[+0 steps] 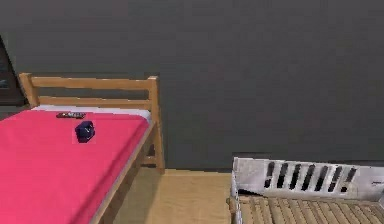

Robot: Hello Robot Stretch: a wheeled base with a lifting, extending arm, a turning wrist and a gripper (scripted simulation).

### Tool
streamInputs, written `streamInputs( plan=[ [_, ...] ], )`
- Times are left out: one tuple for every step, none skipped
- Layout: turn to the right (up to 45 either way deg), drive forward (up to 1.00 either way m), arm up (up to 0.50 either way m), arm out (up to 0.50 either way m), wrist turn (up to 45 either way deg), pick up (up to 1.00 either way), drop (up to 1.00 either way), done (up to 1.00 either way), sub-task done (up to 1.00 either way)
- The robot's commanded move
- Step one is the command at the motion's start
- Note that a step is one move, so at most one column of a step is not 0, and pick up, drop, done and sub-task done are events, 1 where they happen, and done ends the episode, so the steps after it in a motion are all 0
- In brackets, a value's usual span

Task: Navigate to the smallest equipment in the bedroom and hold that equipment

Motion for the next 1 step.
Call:
streamInputs(
  plan=[
    [0.0, 0.25, 0.0, 0.0, 0.0, 0.0, 0.0, 0.0, 0.0]
  ],
)
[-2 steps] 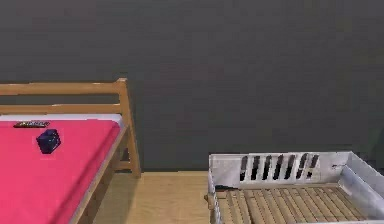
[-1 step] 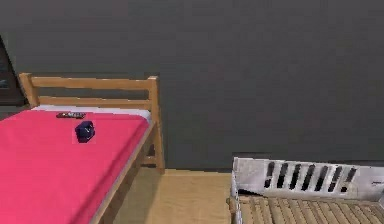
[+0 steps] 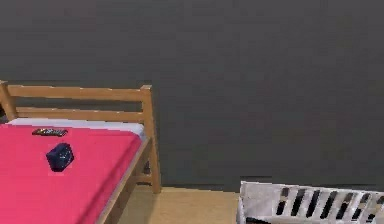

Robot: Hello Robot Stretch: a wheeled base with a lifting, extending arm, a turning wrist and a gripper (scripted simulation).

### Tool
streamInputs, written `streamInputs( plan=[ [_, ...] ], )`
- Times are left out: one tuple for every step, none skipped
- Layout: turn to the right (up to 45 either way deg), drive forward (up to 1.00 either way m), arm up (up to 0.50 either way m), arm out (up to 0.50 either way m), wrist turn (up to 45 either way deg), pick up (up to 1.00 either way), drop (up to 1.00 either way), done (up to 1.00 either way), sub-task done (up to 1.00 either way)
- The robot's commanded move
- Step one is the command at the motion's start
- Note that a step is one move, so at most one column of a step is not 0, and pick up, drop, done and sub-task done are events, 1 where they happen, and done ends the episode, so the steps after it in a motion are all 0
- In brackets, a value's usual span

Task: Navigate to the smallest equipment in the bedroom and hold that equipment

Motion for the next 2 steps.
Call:
streamInputs(
  plan=[
    [-45.0, 0.0, 0.0, 0.0, 0.0, 0.0, 0.0, 0.0, 0.0],
    [-45.0, 0.0, 0.0, 0.0, 0.0, 0.0, 0.0, 0.0, 0.0]
  ],
)
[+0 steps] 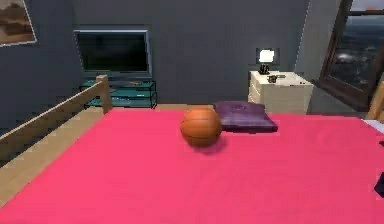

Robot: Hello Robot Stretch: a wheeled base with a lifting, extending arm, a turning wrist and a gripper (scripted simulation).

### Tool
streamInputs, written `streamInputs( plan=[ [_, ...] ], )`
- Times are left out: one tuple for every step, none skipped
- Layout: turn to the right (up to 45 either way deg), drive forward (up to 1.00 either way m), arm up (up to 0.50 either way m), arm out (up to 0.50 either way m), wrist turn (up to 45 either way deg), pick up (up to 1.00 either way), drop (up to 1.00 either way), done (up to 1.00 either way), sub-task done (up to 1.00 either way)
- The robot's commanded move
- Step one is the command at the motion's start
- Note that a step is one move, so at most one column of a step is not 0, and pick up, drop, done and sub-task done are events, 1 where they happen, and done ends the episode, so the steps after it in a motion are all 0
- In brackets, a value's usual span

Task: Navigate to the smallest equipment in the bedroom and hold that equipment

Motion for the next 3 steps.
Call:
streamInputs(
  plan=[
    [-45.0, 0.0, 0.0, 0.0, 0.0, 0.0, 0.0, 0.0, 0.0],
    [-39.0, 0.0, 0.0, 0.0, 0.0, 0.0, 0.0, 0.0, 0.0],
    [45.0, 0.0, 0.0, 0.0, 0.0, 0.0, 0.0, 0.0, 0.0]
  ],
)
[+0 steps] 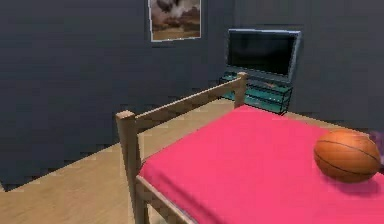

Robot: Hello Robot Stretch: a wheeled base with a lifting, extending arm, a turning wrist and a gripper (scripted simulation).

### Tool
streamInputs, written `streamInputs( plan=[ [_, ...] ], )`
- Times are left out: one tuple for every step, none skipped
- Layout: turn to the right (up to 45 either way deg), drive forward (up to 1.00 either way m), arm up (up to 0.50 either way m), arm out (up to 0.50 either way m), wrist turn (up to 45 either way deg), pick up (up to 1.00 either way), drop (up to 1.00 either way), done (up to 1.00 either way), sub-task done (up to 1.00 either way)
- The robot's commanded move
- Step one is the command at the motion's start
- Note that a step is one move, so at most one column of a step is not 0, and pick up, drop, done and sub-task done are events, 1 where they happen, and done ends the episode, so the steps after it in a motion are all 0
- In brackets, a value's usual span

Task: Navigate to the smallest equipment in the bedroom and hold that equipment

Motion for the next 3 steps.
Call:
streamInputs(
  plan=[
    [45.0, 0.0, 0.0, 0.0, 0.0, 0.0, 0.0, 0.0, 0.0],
    [45.0, 0.0, 0.0, 0.0, 0.0, 0.0, 0.0, 0.0, 0.0],
    [9.0, 0.0, 0.0, 0.0, 0.0, 0.0, 0.0, 0.0, 0.0]
  ],
)
